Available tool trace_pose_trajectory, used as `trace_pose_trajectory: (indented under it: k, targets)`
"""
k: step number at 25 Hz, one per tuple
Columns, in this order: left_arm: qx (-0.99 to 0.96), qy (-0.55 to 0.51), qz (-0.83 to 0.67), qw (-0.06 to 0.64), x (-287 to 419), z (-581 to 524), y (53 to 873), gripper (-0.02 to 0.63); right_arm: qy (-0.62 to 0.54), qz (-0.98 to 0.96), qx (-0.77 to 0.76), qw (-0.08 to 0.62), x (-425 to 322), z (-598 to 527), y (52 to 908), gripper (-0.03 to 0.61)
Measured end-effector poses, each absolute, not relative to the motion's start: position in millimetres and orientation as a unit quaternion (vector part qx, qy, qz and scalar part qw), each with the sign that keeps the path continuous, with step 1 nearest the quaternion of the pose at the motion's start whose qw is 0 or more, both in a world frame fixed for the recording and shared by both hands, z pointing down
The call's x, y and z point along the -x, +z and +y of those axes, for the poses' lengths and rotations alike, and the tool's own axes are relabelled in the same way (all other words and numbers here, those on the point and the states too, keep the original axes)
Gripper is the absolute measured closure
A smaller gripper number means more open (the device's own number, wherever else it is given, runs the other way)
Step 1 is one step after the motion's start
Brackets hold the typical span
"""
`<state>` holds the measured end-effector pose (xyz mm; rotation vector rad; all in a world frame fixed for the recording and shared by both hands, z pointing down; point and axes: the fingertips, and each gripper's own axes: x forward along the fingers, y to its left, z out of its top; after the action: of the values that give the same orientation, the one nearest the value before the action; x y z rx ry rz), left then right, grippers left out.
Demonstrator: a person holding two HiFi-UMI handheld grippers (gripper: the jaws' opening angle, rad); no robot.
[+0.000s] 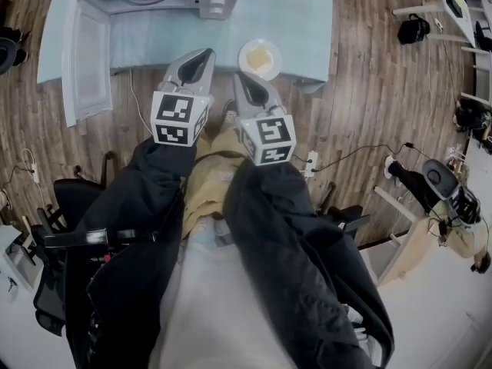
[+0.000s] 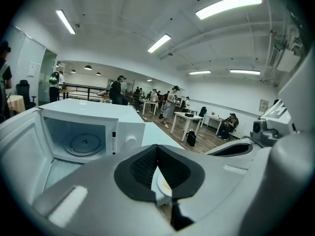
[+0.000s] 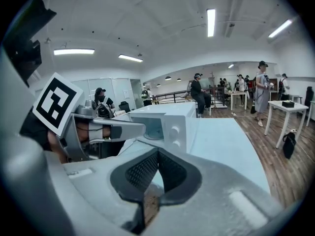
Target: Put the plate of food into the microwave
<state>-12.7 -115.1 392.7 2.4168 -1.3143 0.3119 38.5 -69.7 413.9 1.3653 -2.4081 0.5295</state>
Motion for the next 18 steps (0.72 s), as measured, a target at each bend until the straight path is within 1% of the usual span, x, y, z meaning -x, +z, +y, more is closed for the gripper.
trace_pose_trajectory:
  k: [5,9,11,14,18]
  targets:
    - [-0.845,0.155,-0.461,0.223,-20.4,-117.6,445.4,0.611,0.225,-0.837,-0.463,0.184,-73.2,-80.2,461.2,0.581]
    - [-0.839,0.19,-0.443,0.252,-42.8,-109.2,480.5,0.611,0.27,-0.809,-0.475,0.216,-102.7,-81.4,497.0,0.581]
    - [-0.835,0.204,-0.434,0.27,-44.6,-98.1,495.2,0.611,0.296,-0.798,-0.478,0.217,-106.0,-74.9,510.1,0.581]
    - [-0.826,0.228,-0.419,0.3,-65.1,-85.8,528.9,0.611,0.333,-0.783,-0.478,0.216,-126.2,-67.9,541.3,0.581]
    - [-0.818,0.26,-0.401,0.32,-80.8,-77.1,562.5,0.611,0.37,-0.769,-0.477,0.211,-144.8,-67.2,574.0,0.581]
